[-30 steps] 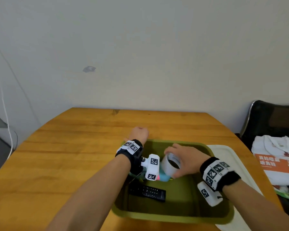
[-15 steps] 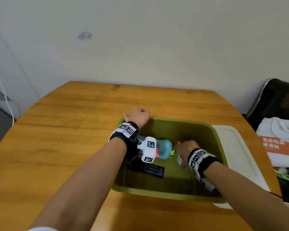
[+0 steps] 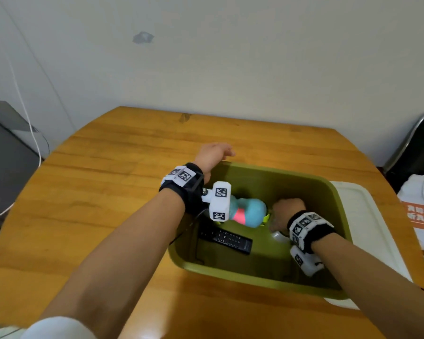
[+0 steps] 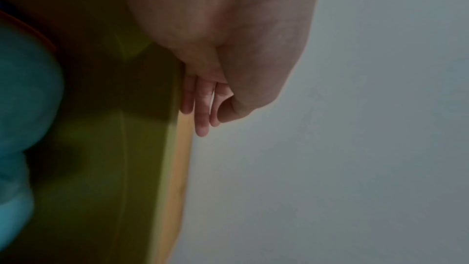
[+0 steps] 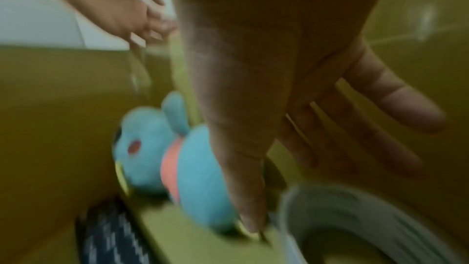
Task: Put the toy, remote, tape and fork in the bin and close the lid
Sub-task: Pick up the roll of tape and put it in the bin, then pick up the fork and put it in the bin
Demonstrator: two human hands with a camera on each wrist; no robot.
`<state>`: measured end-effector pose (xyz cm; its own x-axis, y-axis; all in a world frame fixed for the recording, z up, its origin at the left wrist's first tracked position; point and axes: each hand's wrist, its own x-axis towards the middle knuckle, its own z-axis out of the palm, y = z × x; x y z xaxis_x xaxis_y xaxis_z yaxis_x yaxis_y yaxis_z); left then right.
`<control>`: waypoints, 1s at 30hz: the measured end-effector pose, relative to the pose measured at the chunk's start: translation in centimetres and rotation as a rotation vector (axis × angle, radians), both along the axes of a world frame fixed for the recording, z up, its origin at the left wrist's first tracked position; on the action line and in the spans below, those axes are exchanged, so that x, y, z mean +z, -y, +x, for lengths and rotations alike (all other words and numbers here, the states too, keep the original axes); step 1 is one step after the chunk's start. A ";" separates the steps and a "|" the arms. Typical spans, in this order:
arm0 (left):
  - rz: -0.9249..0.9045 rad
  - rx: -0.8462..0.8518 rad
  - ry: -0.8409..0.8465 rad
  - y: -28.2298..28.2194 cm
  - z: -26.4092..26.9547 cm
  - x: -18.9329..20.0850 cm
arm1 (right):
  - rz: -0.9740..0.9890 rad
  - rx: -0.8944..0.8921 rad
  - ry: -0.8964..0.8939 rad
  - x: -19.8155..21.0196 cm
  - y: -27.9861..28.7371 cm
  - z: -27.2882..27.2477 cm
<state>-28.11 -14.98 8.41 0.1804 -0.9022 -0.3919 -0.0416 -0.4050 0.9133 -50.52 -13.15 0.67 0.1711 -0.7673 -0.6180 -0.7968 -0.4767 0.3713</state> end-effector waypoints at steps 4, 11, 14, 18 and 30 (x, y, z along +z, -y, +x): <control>-0.120 0.157 -0.193 -2.2 5.4 1.3 | -0.146 -0.024 0.163 5.5 1.2 1.3; 0.216 0.420 -0.065 -9.6 16.3 -6.2 | -0.065 -0.224 0.473 11.8 2.3 5.1; 0.450 0.319 0.123 -13.7 17.8 -10.6 | -0.033 -0.212 0.558 12.9 2.3 7.4; 0.555 -0.193 0.431 -16.7 17.1 -13.2 | -0.025 -0.206 0.664 13.5 2.3 9.9; 0.336 -0.607 0.889 -18.0 19.0 -14.9 | -0.095 -0.175 0.918 12.8 0.4 14.6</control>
<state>-9.16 3.00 -6.47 0.0836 -0.8086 -0.5824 -0.8965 -0.3162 0.3102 -35.91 -13.54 13.50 0.4380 -0.8686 -0.2317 -0.8548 -0.3225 -0.4067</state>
